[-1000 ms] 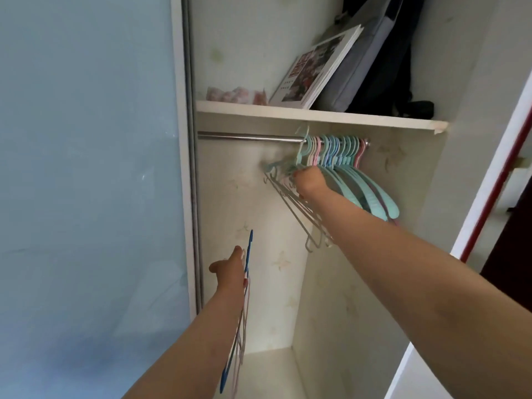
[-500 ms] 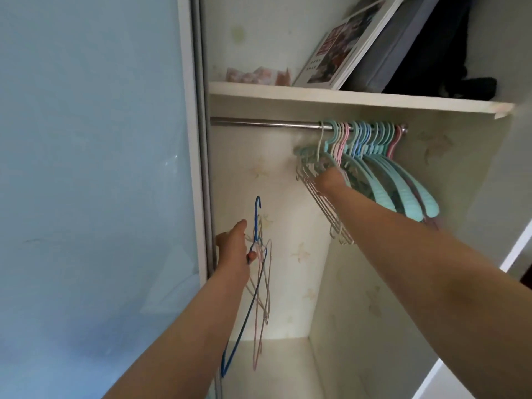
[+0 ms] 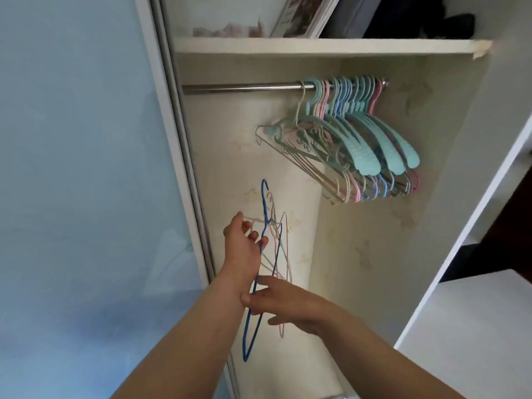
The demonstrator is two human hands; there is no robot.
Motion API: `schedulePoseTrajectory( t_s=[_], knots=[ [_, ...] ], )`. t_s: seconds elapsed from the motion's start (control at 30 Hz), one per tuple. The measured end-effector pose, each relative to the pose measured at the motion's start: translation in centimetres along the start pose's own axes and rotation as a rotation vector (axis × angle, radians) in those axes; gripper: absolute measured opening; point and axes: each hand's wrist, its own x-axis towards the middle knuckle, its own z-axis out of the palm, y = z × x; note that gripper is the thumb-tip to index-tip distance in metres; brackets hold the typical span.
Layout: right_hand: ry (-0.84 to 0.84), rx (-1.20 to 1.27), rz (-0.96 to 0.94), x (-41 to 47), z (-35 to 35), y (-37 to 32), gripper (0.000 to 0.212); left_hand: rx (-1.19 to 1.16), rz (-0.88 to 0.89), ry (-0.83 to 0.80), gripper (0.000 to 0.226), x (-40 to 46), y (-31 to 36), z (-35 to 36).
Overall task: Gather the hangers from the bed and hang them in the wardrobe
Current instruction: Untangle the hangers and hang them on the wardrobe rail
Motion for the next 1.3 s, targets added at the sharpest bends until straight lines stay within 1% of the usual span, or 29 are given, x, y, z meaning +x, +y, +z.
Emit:
schedulePoseTrajectory(
  t_s=[0.07, 0.13, 0.17, 0.27, 0.3, 0.33, 0.4, 0.47, 0.53, 0.6, 0.67, 0.7, 0.73, 0.77, 0.8, 0.83, 0.87, 0.93, 1.0, 1.03, 1.13, 1.23, 1.3],
  knots=[
    [0.032, 0.014, -0.008, -0.4, 0.1, 1.1, 0.084, -0.002, -0.013, -0.024, 0.014, -0.1, -0.3, -0.5],
    [0.091, 0.030, -0.056, -0.9, -0.3, 2.0, 0.068, 0.027, -0.022, -0.025, 0.016, -0.2, -0.6, -0.8],
    [0.151, 0.064, -0.078, -1.0, -0.8, 2.5, 0.059, 0.046, -0.026, -0.021, 0.019, -0.2, -0.7, -1.0],
    [0.430, 0.275, -0.062, -0.2, -3.4, 5.0, 0.033, 0.137, -0.053, -0.028, 0.023, -0.7, -0.6, -2.1],
    [0.535, 0.346, -0.029, 0.4, -4.4, 6.1, 0.028, 0.170, -0.073, -0.035, 0.024, -1.0, -0.4, -2.4],
    [0.631, 0.378, 0.013, 1.0, -5.4, 7.3, 0.028, 0.197, -0.095, -0.046, 0.024, -1.3, -0.1, -2.7],
    [0.772, 0.357, 0.099, 2.2, -7.1, 9.8, 0.037, 0.232, -0.137, -0.065, 0.024, -1.9, 0.4, -3.3],
    [0.836, 0.334, 0.198, 2.9, -7.7, 11.8, 0.058, 0.250, -0.173, -0.063, 0.028, -2.5, 0.9, -3.9],
    [0.838, 0.322, 0.271, 2.9, -7.2, 13.2, 0.087, 0.255, -0.200, -0.060, 0.030, -3.0, 1.2, -4.5],
    [0.827, 0.235, 0.262, 2.6, -5.5, 14.6, 0.110, 0.250, -0.216, -0.070, 0.027, -3.2, 1.3, -5.0],
    [0.786, 0.162, 0.260, 2.6, -3.7, 15.9, 0.125, 0.268, -0.225, -0.123, 0.020, -3.4, 1.2, -5.3],
    [0.768, 0.179, 0.276, 2.6, -3.0, 16.5, 0.129, 0.277, -0.230, -0.159, 0.019, -3.4, 1.2, -5.4],
    [0.760, 0.242, 0.272, 2.7, -2.5, 16.9, 0.129, 0.283, -0.232, -0.191, 0.022, -3.4, 1.2, -5.5],
    [0.764, 0.351, 0.239, 2.7, -2.0, 17.1, 0.124, 0.288, -0.229, -0.211, 0.027, -3.4, 1.1, -5.6],
    [0.785, 0.474, 0.176, 2.7, -1.6, 17.1, 0.115, 0.291, -0.221, -0.223, 0.032, -3.4, 1.1, -5.8],
    [0.830, 0.545, 0.113, 2.6, -1.2, 16.9, 0.109, 0.293, -0.214, -0.226, 0.036, -3.4, 1.1, -6.0],
    [0.884, 0.528, 0.051, 2.5, -0.9, 16.9, 0.107, 0.300, -0.208, -0.223, 0.039, -3.3, 1.0, -6.2],
    [0.920, 0.384, -0.011, 2.0, 0.0, 16.7, 0.113, 0.342, -0.198, -0.199, 0.042, -3.3, 0.6, -6.5],
    [0.937, 0.258, 0.011, 1.6, 0.7, 16.7, 0.119, 0.422, -0.190, -0.150, 0.037, -3.4, 0.1, -6.8],
    [0.950, 0.218, 0.036, 1.2, 1.0, 16.8, 0.119, 0.472, -0.190, -0.123, 0.034, -3.5, -0.1, -7.0],
    [0.982, 0.085, 0.054, 0.3, 1.0, 16.7, 0.106, 0.583, -0.206, -0.104, 0.045, -3.4, -1.0, -7.6],
    [0.971, -0.101, 0.047, -0.5, 1.2, 16.7, 0.103, 0.652, -0.230, -0.122, 0.036, -3.3, -2.0, -7.9],
    [0.992, -0.191, 0.042, -1.0, 1.3, 16.6, 0.101, 0.743, -0.208, -0.121, 0.030, -3.1, -2.5, -7.9]
  ],
)
